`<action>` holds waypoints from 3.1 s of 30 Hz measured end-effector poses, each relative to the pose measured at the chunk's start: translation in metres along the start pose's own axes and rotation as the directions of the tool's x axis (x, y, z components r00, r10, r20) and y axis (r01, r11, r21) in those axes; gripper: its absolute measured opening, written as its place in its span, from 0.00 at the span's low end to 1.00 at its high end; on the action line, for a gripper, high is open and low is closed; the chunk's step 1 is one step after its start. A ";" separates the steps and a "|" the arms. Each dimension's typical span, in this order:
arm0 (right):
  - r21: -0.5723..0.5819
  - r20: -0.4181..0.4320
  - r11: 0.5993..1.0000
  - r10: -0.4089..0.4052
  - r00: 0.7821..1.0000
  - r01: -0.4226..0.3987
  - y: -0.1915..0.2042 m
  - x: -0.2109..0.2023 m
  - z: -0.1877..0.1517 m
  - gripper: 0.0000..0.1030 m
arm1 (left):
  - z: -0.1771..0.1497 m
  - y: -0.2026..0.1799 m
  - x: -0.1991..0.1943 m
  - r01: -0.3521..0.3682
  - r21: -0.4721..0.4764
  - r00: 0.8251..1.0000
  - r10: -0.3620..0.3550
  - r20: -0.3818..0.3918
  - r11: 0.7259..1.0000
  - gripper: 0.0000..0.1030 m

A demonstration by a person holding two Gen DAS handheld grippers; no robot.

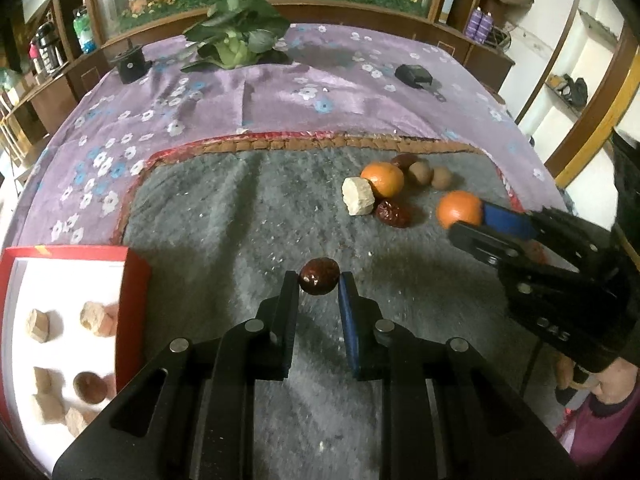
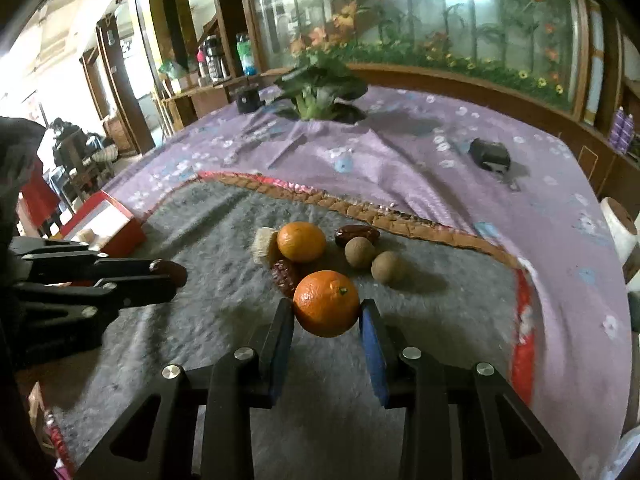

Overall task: Organize fruits
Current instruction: 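Grasp a red date with the left tool while the right tool grasps an orange, then carry the date and orange into the white tray and open both tools, then move both open tools back to the pile on the mat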

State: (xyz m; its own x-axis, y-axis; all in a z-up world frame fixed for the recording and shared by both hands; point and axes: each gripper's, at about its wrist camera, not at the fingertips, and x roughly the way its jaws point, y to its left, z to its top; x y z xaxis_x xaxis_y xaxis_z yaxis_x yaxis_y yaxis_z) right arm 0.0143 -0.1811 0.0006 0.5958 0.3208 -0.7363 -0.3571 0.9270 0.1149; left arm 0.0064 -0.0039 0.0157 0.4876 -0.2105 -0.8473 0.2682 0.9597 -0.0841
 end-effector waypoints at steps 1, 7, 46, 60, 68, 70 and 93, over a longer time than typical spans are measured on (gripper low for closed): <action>0.007 0.008 1.000 0.004 1.000 -0.004 0.001 -0.005 -0.001 0.32 | -0.002 0.001 -0.003 0.002 -0.002 1.000 -0.002 0.004 1.000 0.18; 0.009 0.042 0.999 0.046 0.998 -0.046 0.024 -0.027 -0.010 0.32 | -0.017 0.012 -0.023 -0.005 -0.033 1.000 0.006 0.031 0.999 0.18; -0.274 -0.062 0.892 0.356 0.932 -0.359 0.238 -0.009 0.006 0.32 | -0.126 0.158 -0.123 -0.154 -0.330 0.980 0.187 0.071 0.931 0.18; -0.378 -0.205 0.834 0.348 0.915 -0.402 0.288 0.021 -0.014 0.32 | -0.140 0.175 -0.112 -0.176 -0.373 0.978 0.206 0.043 0.911 0.18; -0.410 -0.209 0.821 0.339 0.917 -0.397 0.292 0.023 -0.018 0.36 | -0.142 0.180 -0.101 -0.188 -0.408 0.978 0.209 0.007 0.893 0.19; -0.405 -0.213 0.818 0.350 0.912 -0.408 0.292 0.022 -0.018 0.38 | -0.142 0.181 -0.101 -0.188 -0.411 0.978 0.210 0.008 0.892 0.19; -0.251 -0.066 0.917 0.304 0.950 -0.311 0.209 -0.013 -0.003 0.43 | -0.091 0.126 -0.109 -0.211 -0.355 0.961 0.260 0.095 0.911 0.55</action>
State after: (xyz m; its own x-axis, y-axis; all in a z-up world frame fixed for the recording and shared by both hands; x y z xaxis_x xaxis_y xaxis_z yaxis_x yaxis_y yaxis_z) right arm -0.0699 0.0082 0.0321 0.4097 0.5740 -0.7090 -0.6932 0.7012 0.1671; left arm -0.0890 0.1574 0.0497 0.6175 0.0293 -0.7860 -0.1539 0.9845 -0.0842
